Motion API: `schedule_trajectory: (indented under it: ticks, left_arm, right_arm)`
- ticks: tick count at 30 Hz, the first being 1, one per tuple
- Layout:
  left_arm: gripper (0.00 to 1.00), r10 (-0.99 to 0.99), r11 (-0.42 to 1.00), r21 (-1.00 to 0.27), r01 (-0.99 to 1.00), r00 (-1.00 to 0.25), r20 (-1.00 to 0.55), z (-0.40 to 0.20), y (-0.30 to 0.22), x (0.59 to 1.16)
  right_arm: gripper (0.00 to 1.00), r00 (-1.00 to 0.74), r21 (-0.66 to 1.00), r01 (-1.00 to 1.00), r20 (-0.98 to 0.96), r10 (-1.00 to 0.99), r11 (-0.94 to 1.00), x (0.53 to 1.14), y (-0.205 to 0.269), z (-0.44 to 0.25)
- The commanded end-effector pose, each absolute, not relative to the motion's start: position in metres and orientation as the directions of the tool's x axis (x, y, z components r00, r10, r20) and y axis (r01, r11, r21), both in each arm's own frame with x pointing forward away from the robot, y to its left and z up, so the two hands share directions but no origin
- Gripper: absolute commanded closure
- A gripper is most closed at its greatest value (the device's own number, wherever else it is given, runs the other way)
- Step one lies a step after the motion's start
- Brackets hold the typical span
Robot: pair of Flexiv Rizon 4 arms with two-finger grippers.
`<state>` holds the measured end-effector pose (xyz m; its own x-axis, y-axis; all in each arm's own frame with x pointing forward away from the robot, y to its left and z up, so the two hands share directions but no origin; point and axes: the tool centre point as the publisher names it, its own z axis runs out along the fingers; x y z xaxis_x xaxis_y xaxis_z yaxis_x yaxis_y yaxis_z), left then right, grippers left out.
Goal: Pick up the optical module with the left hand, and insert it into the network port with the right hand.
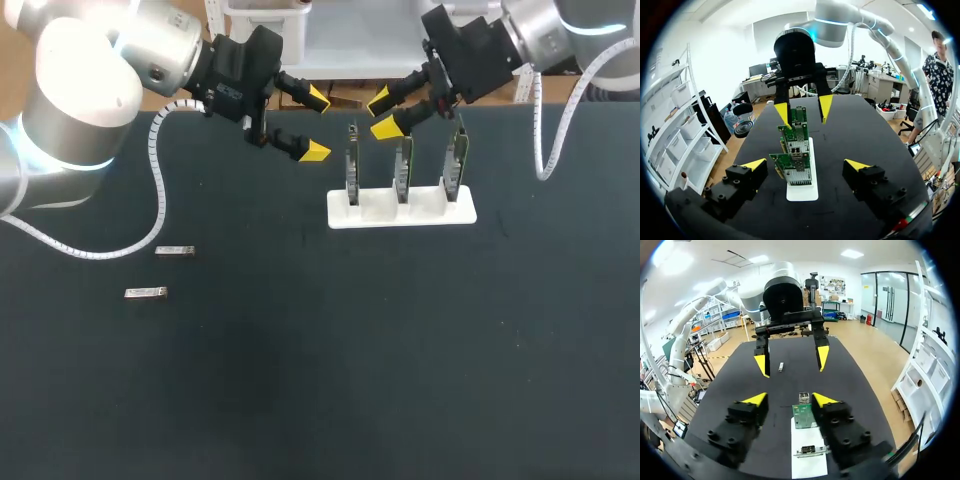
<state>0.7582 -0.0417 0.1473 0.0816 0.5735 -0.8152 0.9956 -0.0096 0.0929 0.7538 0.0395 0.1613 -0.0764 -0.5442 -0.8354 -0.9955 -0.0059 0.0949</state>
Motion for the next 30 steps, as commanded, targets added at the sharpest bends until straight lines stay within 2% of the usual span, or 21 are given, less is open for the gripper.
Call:
schedule_trajectory:
  ticks: [1,30]
  left_arm:
    - [0.00,0.578,-0.011,0.090,0.996,0.080,-0.812,0.148,-0.042,0.759]
    - [0.00,0.578,-0.011,0.090,0.996,0.080,-0.812,0.148,-0.042,0.759]
  right_arm:
    - [1.00,-0.073,0.093,-0.996,-0.830,-0.552,-0.008,0.753,0.039,0.163]
    - [1.00,-0.037,0.092,-0.993,-0.839,-0.542,-0.076,0.773,0.061,0.160]
